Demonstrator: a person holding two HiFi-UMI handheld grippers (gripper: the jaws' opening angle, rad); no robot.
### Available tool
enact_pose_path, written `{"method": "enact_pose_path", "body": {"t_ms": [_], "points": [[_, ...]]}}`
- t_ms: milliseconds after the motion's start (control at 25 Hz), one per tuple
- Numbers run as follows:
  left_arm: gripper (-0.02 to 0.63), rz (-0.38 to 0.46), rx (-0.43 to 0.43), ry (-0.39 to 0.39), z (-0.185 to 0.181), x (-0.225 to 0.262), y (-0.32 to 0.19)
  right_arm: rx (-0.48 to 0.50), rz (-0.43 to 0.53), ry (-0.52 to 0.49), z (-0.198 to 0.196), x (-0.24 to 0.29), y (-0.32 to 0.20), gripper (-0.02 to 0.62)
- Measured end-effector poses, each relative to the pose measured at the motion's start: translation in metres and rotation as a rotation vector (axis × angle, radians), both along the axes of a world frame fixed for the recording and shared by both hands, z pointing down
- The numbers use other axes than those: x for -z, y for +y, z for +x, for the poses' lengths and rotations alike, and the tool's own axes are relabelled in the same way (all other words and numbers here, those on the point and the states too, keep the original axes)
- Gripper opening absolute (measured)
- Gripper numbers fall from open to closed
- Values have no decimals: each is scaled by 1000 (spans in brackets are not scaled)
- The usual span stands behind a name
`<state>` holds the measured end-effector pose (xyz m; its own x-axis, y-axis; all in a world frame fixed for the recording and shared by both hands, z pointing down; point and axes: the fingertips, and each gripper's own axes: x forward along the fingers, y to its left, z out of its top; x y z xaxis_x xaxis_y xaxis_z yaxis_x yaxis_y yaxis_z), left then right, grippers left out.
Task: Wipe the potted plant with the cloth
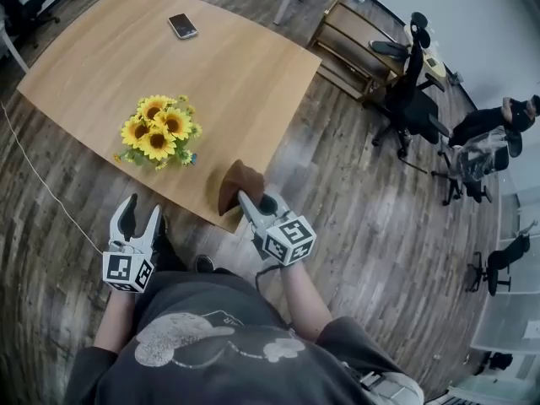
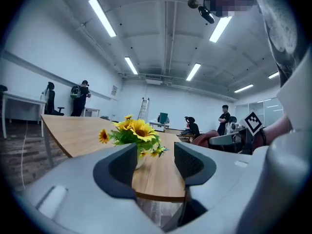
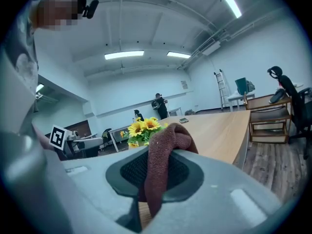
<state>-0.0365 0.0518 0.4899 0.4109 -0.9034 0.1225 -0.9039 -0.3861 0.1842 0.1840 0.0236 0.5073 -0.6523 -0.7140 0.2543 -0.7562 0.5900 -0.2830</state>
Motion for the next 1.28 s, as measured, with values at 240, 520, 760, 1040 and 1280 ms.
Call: {"method": "enact_pose_path", "body": {"t_ms": [240, 520, 760, 1040, 1280], "points": [[188, 12, 17, 26, 20, 20, 16, 44, 19, -44, 8, 11, 29, 48], [31, 13, 24, -8, 27, 29, 23, 63, 13, -40, 11, 9, 51, 44], [18, -4, -8, -5, 36, 23, 24, 74, 4, -16, 6, 6, 62, 44], [17, -74, -37, 8, 32, 12, 31, 107, 12, 25, -17, 10, 72, 44], [17, -84, -38, 38, 15, 14, 43, 95, 12, 14, -30, 17, 83, 44]]}}
